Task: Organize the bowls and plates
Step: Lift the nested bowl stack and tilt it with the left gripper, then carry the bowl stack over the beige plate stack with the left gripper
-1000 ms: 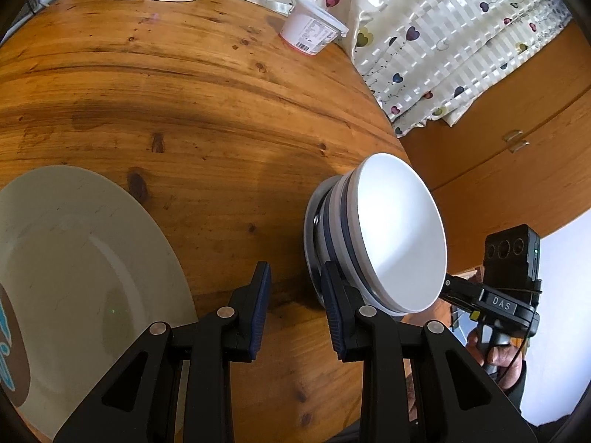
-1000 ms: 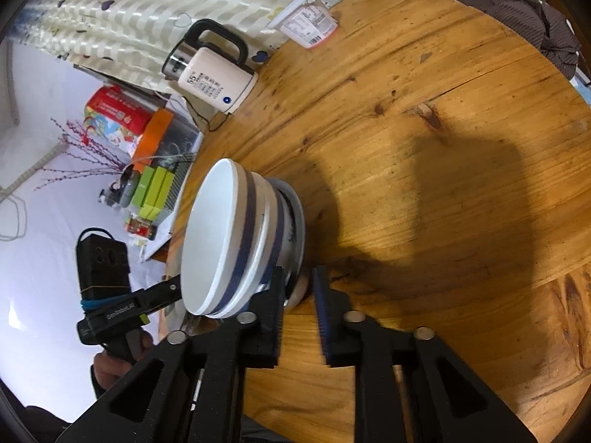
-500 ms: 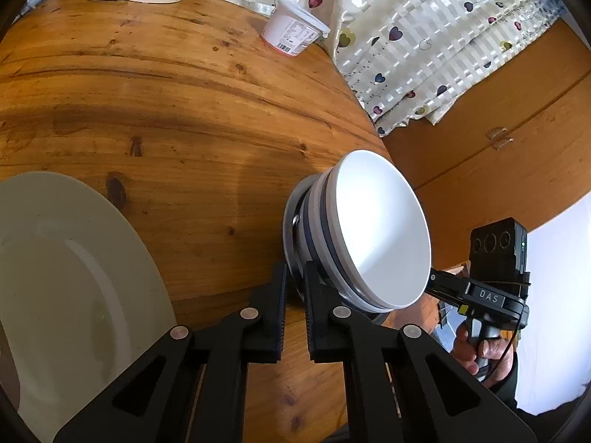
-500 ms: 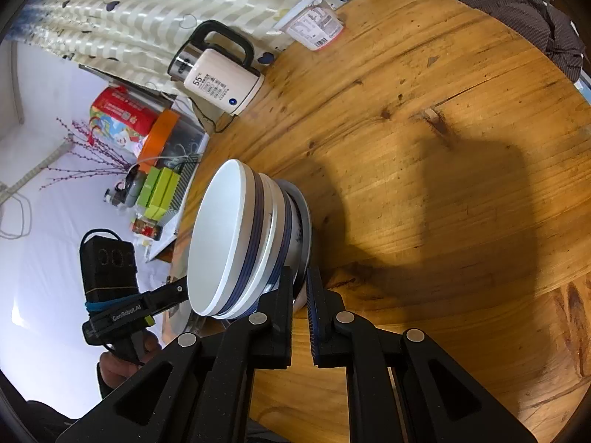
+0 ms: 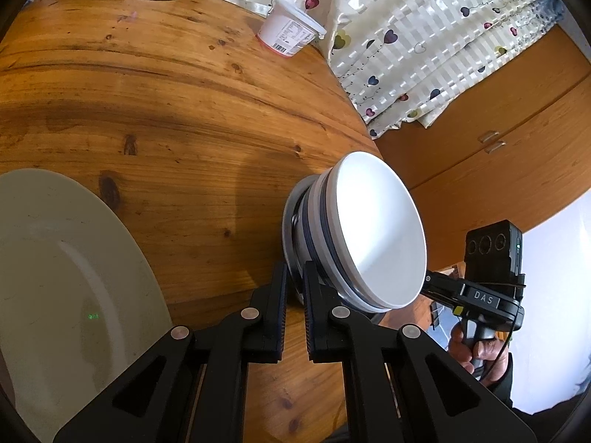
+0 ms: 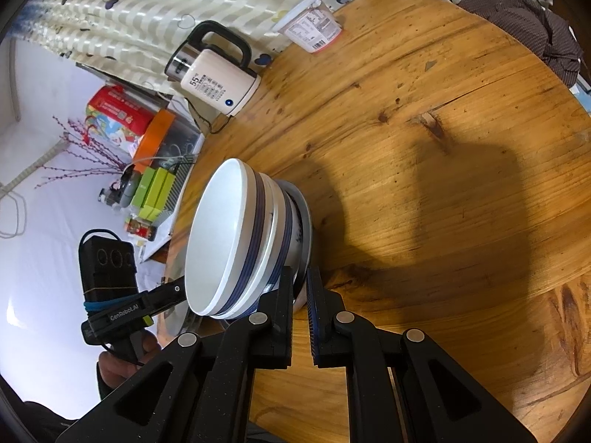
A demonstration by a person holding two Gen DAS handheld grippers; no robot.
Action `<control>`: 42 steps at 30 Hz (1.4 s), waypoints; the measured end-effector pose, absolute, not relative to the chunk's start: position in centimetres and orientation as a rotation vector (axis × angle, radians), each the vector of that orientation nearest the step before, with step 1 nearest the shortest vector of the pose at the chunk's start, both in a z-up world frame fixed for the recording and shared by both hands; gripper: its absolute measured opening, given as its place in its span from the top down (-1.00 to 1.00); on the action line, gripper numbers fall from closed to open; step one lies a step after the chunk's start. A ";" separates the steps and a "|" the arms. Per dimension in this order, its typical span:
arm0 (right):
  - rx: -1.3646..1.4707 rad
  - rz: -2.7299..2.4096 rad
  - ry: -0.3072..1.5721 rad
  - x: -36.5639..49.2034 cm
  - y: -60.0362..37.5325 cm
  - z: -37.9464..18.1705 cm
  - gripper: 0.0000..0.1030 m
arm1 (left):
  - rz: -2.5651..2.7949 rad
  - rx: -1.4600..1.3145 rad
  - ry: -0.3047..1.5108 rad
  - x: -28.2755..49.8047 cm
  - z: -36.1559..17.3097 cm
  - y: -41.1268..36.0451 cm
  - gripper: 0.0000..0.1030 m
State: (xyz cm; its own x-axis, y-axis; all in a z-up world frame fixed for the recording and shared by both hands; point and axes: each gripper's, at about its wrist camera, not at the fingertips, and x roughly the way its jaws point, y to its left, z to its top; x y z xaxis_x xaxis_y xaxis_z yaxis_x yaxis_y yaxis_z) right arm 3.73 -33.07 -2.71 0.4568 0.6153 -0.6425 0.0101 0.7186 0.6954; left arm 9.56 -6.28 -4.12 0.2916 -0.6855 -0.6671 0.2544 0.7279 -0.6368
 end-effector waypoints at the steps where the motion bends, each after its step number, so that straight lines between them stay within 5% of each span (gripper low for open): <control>1: 0.691 0.411 1.044 3.8 -33.1 -2.6 0.85 | -0.654 -0.453 1.108 9.5 -4.1 -6.3 0.88; 42: 0.647 0.457 1.026 4.6 -30.5 -0.8 0.86 | -0.612 -0.468 1.042 8.4 -2.0 -3.7 0.88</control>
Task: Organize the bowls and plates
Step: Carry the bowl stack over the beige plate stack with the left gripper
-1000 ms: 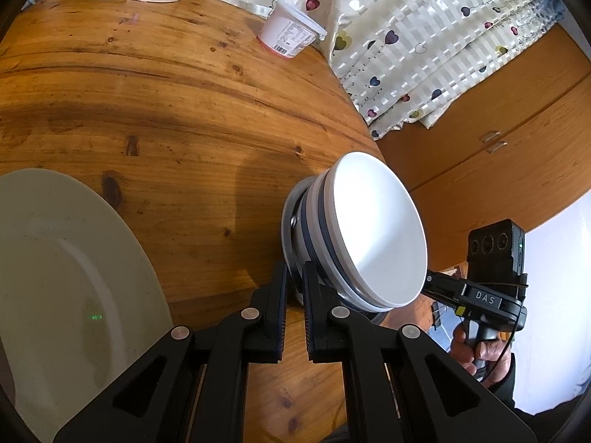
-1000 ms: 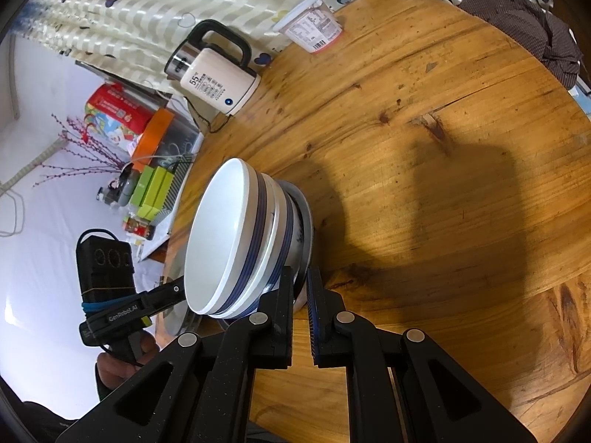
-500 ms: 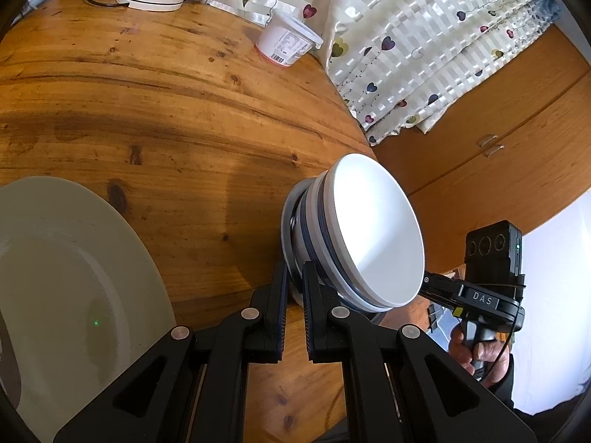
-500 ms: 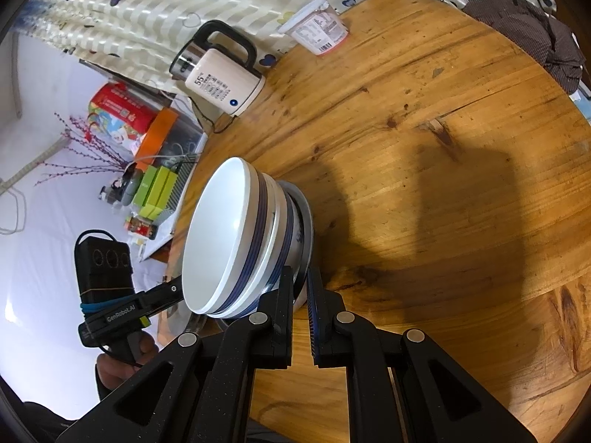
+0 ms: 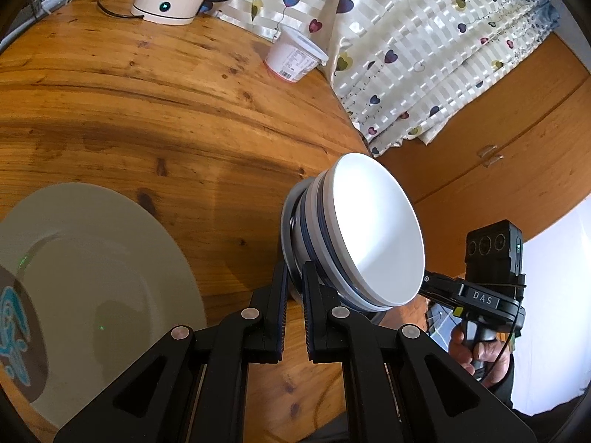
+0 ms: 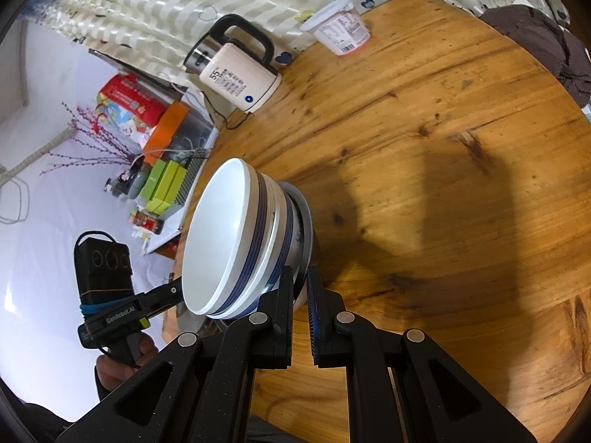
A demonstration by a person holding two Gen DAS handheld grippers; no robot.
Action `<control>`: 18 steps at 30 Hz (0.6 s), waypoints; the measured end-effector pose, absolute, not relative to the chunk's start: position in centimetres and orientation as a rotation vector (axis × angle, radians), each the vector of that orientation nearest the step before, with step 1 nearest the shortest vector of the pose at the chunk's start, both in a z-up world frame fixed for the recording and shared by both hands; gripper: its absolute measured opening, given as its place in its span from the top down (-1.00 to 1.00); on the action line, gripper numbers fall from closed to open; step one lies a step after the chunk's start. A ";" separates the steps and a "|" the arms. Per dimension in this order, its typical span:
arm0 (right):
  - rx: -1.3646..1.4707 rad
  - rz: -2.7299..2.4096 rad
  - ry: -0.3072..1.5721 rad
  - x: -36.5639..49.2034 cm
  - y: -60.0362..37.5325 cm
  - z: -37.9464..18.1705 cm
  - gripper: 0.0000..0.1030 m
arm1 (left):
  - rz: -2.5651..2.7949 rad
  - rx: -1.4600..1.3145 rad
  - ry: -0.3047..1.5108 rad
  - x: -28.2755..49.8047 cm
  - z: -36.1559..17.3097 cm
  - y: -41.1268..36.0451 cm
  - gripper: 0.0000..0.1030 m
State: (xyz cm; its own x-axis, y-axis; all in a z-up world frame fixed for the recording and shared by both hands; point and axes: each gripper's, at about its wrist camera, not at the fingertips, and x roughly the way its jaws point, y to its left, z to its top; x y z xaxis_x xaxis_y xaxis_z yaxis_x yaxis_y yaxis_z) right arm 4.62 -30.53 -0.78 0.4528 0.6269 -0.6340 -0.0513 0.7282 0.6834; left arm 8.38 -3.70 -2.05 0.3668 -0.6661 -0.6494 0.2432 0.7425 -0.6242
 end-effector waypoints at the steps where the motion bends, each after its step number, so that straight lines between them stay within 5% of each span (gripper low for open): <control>1: 0.644 0.460 1.025 4.7 -30.4 -0.7 0.86 | -0.607 -0.469 1.037 8.3 -1.9 -3.4 0.88; 18: 0.614 0.526 1.031 5.8 -26.6 0.6 0.86 | -0.542 -0.480 0.996 7.0 -0.4 0.2 0.88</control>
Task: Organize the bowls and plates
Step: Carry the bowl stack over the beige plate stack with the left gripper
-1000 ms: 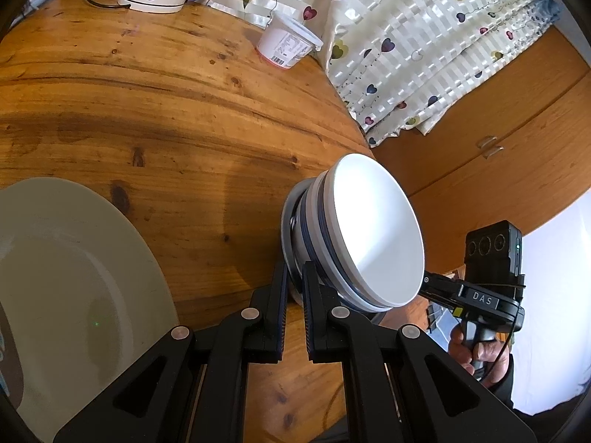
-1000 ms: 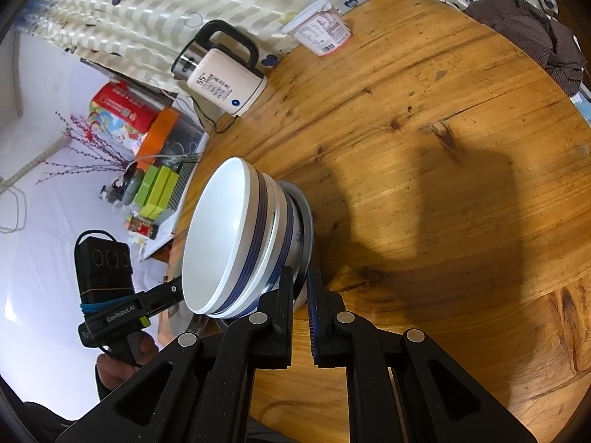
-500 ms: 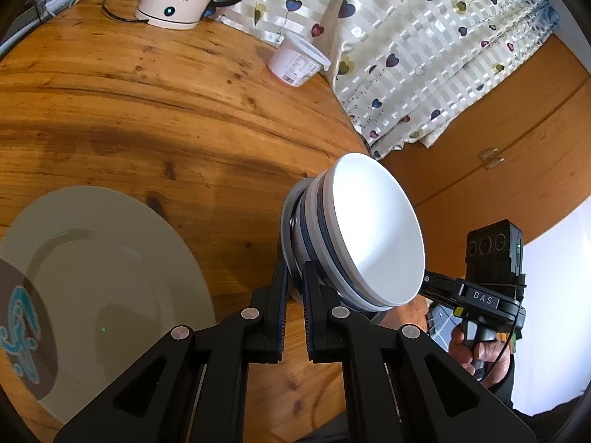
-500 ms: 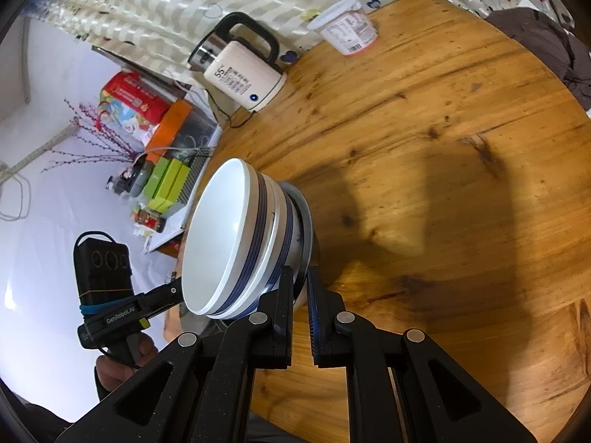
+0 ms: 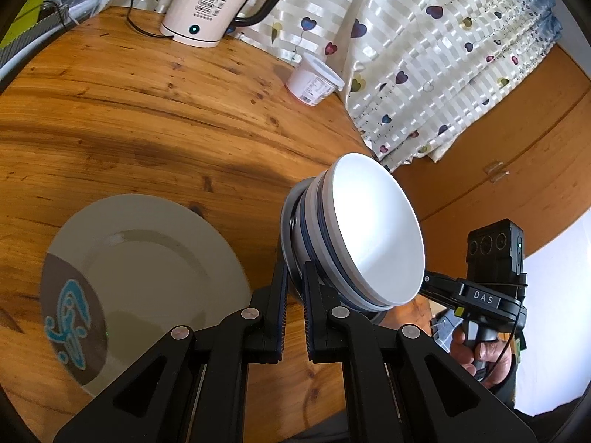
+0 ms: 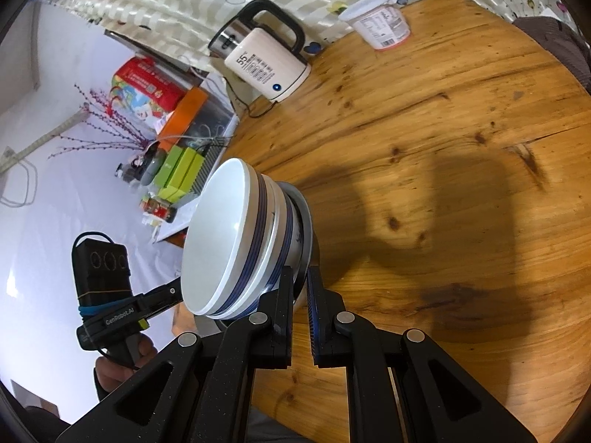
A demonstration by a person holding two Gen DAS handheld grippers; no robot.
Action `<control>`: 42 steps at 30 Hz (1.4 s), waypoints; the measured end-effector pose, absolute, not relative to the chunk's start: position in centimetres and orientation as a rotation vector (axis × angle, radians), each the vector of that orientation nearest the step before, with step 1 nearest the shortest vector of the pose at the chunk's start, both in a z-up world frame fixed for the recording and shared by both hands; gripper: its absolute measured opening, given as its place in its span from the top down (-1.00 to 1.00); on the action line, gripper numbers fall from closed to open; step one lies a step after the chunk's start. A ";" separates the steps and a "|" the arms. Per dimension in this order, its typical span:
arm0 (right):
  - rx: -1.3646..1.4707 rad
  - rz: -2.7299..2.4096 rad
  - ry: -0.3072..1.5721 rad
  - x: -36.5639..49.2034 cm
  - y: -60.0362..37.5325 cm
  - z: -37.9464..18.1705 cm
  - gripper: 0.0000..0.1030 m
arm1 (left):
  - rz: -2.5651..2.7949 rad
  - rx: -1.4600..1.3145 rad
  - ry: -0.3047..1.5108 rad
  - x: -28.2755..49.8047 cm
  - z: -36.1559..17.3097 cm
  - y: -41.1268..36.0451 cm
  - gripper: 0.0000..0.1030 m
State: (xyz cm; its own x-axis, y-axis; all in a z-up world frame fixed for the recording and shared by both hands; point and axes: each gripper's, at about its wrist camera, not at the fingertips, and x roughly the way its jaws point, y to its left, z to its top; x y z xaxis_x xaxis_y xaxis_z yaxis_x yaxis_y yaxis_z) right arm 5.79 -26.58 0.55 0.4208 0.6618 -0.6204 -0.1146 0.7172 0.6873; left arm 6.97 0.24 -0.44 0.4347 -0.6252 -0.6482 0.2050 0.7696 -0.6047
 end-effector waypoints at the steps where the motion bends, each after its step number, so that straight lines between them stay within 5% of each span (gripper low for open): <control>1: 0.612 0.530 1.032 5.8 -26.4 0.6 0.86 | -0.538 -0.481 0.994 6.9 -0.4 0.4 0.88; 42: 0.493 0.684 1.147 9.1 -14.5 -0.2 0.85 | -0.331 -0.585 0.963 3.0 -1.4 11.1 0.88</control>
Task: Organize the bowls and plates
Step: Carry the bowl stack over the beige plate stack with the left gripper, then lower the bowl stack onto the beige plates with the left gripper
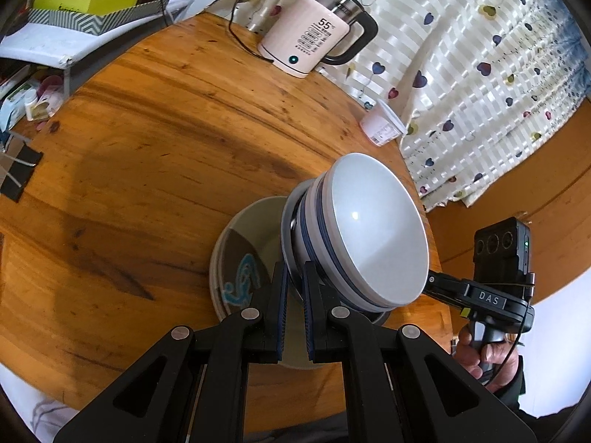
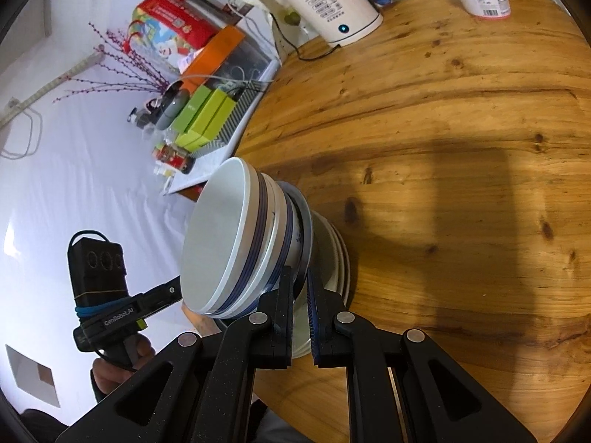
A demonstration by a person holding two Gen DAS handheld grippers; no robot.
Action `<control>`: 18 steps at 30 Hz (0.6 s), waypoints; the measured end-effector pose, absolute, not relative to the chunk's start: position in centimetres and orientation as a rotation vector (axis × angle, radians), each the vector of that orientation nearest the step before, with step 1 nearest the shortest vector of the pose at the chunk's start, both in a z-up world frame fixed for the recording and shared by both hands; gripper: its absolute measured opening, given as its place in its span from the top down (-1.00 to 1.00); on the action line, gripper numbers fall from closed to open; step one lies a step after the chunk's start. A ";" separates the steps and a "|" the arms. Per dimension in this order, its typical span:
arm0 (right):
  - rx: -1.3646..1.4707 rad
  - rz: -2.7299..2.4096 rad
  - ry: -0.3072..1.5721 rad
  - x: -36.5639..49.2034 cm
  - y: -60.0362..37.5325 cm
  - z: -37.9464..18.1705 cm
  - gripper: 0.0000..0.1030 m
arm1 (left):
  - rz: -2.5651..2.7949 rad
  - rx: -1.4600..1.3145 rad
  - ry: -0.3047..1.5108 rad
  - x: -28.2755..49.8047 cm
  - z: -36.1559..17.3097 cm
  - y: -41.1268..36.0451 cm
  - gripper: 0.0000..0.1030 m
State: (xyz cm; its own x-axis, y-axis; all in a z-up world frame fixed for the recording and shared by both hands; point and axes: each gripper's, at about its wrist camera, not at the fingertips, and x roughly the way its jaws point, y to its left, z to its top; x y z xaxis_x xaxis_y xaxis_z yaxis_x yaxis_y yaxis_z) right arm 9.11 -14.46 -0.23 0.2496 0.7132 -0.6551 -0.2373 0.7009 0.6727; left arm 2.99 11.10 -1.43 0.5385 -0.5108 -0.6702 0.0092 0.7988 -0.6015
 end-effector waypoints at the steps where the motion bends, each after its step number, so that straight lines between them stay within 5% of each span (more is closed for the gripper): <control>1: 0.491 0.686 1.150 9.1 -14.3 -0.3 0.85 | -0.328 -0.587 0.964 2.9 -1.5 11.2 0.88; 18: 0.456 0.688 1.180 9.5 -12.9 -0.9 0.85 | -0.304 -0.599 0.974 2.4 -1.8 12.0 0.88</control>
